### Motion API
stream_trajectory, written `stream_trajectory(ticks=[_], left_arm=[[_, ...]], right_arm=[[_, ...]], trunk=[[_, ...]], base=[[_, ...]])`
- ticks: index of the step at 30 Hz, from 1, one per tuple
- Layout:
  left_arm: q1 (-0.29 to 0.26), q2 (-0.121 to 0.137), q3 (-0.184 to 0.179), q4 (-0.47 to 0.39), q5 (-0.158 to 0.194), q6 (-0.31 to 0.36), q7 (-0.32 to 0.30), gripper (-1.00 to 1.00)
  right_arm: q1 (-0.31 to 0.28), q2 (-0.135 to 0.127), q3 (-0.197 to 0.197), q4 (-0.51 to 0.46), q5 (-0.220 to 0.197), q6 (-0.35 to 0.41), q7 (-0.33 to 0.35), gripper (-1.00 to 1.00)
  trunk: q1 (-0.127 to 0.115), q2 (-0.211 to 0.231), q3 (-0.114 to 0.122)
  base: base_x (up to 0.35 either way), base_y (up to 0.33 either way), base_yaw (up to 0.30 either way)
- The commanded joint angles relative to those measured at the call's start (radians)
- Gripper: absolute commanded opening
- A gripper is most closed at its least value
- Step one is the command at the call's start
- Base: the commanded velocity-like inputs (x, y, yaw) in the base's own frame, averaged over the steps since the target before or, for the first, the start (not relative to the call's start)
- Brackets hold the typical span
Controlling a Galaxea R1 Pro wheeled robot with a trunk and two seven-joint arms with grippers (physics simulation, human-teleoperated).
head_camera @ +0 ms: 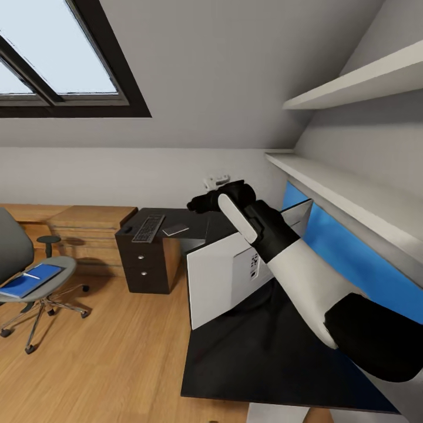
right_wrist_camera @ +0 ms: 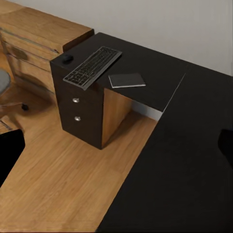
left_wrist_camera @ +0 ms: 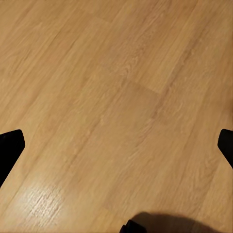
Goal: In the bedroom, organize the workspace by keeping the computer under the desk, ensuring the monitor is on the desk, placing the keyboard on the desk next to the monitor, placing the mouse on the desk next to the keyboard, moving the folder from the swivel chair onto the desk next to the mouse, stacking the notebook on top of the folder with the pen on top of the notebook, and positioning the swivel chair next to the desk.
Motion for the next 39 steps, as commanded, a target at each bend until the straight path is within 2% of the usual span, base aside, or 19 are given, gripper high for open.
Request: stream_trajectory(ticks=[1, 3, 4, 7, 8, 9, 12, 22, 39], left_arm=[[-0.001, 0.000, -0.009, 0.000, 0.002, -0.003, 0.008, 1.00], [-0.001, 0.000, -0.009, 0.000, 0.002, -0.003, 0.008, 1.00], [-0.001, 0.000, -0.009, 0.000, 0.001, -0.001, 0.008, 1.00], [-0.001, 0.000, -0.009, 0.000, -0.005, -0.001, 0.008, 1.00], [0.000, 0.000, -0.009, 0.000, -0.010, -0.001, 0.008, 1.00], [0.000, 0.000, -0.009, 0.000, -0.018, -0.001, 0.008, 1.00], [0.000, 0.000, -0.009, 0.000, -0.019, -0.001, 0.008, 1.00], [0.000, 0.000, -0.009, 0.000, -0.020, -0.001, 0.008, 1.00], [-0.001, 0.000, -0.009, 0.000, -0.020, -0.001, 0.008, 1.00]], right_arm=[[-0.001, 0.000, 0.008, 0.018, -0.015, 0.003, -0.010, 1.00], [-0.001, 0.000, 0.012, 0.031, -0.019, 0.004, -0.010, 1.00], [-0.001, 0.000, 0.025, 0.075, -0.025, 0.039, -0.007, 1.00], [-0.001, 0.000, 0.037, 0.103, -0.025, 0.045, -0.005, 1.00], [-0.001, 0.000, 0.050, 0.116, -0.025, 0.046, -0.004, 1.00], [-0.002, 0.000, 0.113, 0.157, -0.026, 0.048, -0.002, 1.00], [-0.002, 0.000, 0.134, 0.193, -0.027, 0.051, 0.002, 1.00], [-0.003, 0.000, 0.149, 0.220, -0.027, 0.053, 0.015, 1.00], [-0.003, 0.000, 0.150, 0.222, -0.026, 0.055, 0.016, 1.00]], trunk=[[0.000, -0.002, -0.002], [0.000, -0.002, -0.002], [0.000, -0.002, -0.002], [0.000, -0.002, -0.002], [0.000, -0.002, -0.002], [0.000, -0.002, -0.002], [0.000, -0.002, -0.002], [0.000, -0.002, -0.002], [0.000, -0.002, -0.002]], base=[[0.002, 0.001, 0.000], [0.001, 0.001, 0.000], [0.000, 0.000, 0.000], [0.000, 0.000, 0.000], [0.000, 0.000, 0.000], [0.000, 0.000, 0.000], [0.000, 0.000, 0.000], [-0.007, 0.000, 0.000], [-0.148, 0.000, 0.000]])
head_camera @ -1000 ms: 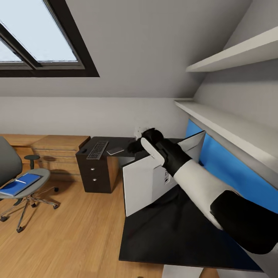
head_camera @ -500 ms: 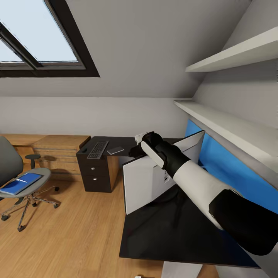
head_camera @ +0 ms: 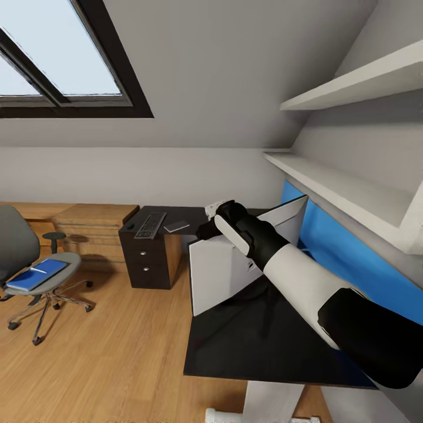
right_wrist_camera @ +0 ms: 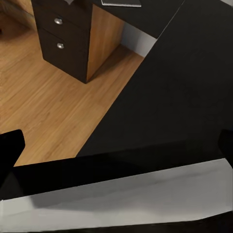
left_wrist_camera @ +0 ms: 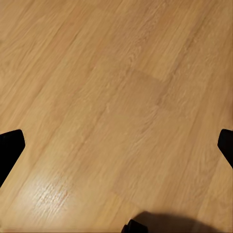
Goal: In the bedroom, organize the workspace by keeping the computer under the desk, ensuring the monitor is on the desk, placing the keyboard on the desk next to the monitor, placing the mouse on the desk next to the keyboard, moving the folder from the swivel chair onto the desk next to the mouse, stacking the notebook on top of the folder with the pen on top of the notebook, and positioning the swivel chair next to the desk.
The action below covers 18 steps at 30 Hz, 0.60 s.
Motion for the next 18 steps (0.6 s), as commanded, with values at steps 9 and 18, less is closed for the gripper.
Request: stream_trajectory(ticks=[9, 18], left_arm=[[0.000, 0.000, -0.008, -0.001, 0.002, -0.002, 0.008, 1.00], [0.000, 0.000, -0.008, -0.001, 0.002, -0.002, 0.008, 1.00]], right_arm=[[-0.001, 0.000, 0.004, 0.000, -0.010, 0.002, -0.009, 1.00], [-0.001, 0.000, 0.006, 0.000, -0.010, 0.002, -0.009, 1.00]], trunk=[[0.000, -0.002, -0.002], [0.000, -0.002, -0.002]], base=[[-0.160, 0.000, 0.000], [-0.103, -0.002, 0.000]])
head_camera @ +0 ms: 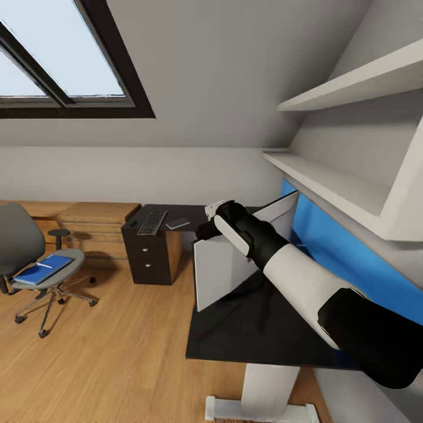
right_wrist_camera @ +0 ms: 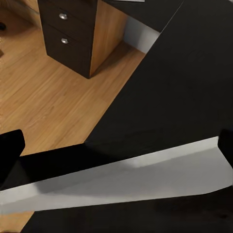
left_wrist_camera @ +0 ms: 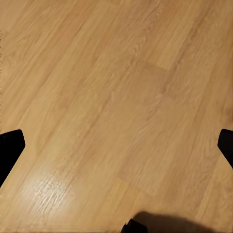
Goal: In the bedroom, organize the workspace by keeping the computer under the desk, ensuring the monitor is on the desk, placing the keyboard on the desk next to the monitor, placing the mouse on the desk next to the keyboard, moving the folder from the swivel chair onto the desk next to the mouse, stacking the notebook on top of the folder with the pen on top of the notebook, and positioning the swivel chair next to the desk.
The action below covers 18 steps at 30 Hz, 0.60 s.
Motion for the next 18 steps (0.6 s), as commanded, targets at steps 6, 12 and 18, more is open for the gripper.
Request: stream_trajectory(ticks=[6, 12, 18], left_arm=[[-0.001, 0.001, -0.009, 0.000, 0.002, 0.000, 0.008, 1.00], [-0.001, 0.001, -0.009, 0.000, 0.003, 0.003, 0.008, 1.00], [-0.001, 0.000, -0.009, 0.000, 0.003, 0.006, 0.007, 1.00]], right_arm=[[-0.001, 0.000, 0.003, 0.000, -0.010, 0.002, -0.009, 1.00], [-0.001, 0.000, 0.003, 0.000, -0.010, 0.002, -0.009, 1.00], [-0.001, 0.000, 0.004, 0.000, -0.010, 0.002, -0.009, 1.00]], trunk=[[0.000, -0.002, -0.002], [0.000, -0.002, -0.002], [0.000, -0.002, -0.002]], base=[[-0.155, -0.014, 0.000], [-0.118, -0.001, 0.000], [-0.056, -0.181, 0.000]])
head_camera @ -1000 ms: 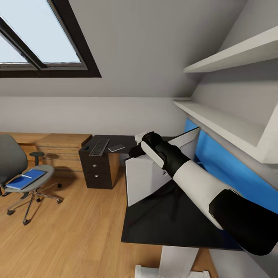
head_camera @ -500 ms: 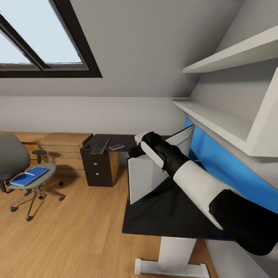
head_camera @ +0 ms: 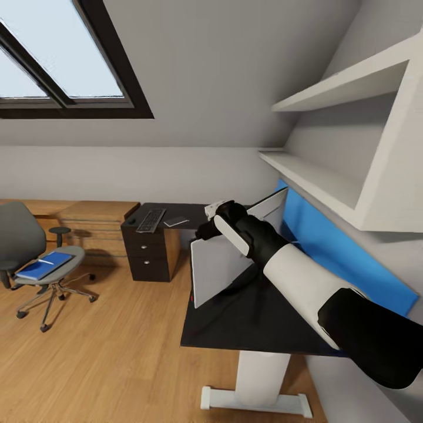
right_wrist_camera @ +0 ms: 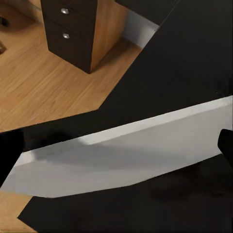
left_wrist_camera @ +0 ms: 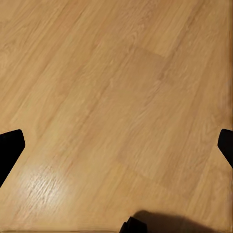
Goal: In the bedroom, organize the workspace by keeping the computer under the desk, ensuring the monitor is on the desk, placing the keyboard on the desk next to the monitor, placing the mouse on the desk next to the keyboard, moving the folder from the swivel chair onto the desk next to the mouse, stacking the notebook on top of the folder with the pen on top of the notebook, and positioning the swivel chair next to the desk.
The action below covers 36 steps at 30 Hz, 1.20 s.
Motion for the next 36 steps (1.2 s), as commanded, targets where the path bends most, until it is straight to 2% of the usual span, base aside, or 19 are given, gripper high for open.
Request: stream_trajectory(ticks=[1, 7, 22, 30, 36], left_arm=[[0.000, 0.001, -0.009, 0.000, 0.002, -0.003, 0.008, 1.00], [0.000, 0.001, -0.008, 0.000, 0.002, -0.004, 0.009, 1.00], [0.000, 0.002, -0.007, 0.000, 0.002, -0.007, 0.009, 1.00], [0.000, 0.001, -0.008, 0.000, 0.001, -0.007, 0.009, 1.00], [0.000, 0.001, -0.007, 0.000, 0.001, -0.007, 0.009, 1.00]], right_arm=[[-0.001, 0.000, 0.002, 0.000, -0.006, 0.003, -0.010, 1.00], [-0.001, 0.000, 0.003, 0.000, -0.006, 0.003, -0.010, 1.00], [-0.001, 0.000, 0.002, -0.006, -0.006, 0.000, -0.010, 1.00], [-0.001, 0.000, -0.013, -0.184, -0.008, -0.010, -0.014, 1.00], [-0.001, 0.000, -0.021, -0.222, -0.007, -0.013, -0.015, 1.00]], trunk=[[0.000, -0.002, -0.002], [0.000, -0.002, -0.002], [0.000, -0.002, -0.002], [0.000, -0.002, -0.002], [0.000, -0.002, -0.002]], base=[[-0.027, -0.285, 0.000], [-0.007, -0.228, 0.000], [-0.009, -0.015, 0.000], [0.186, 0.000, 0.000], [0.111, 0.000, 0.000]])
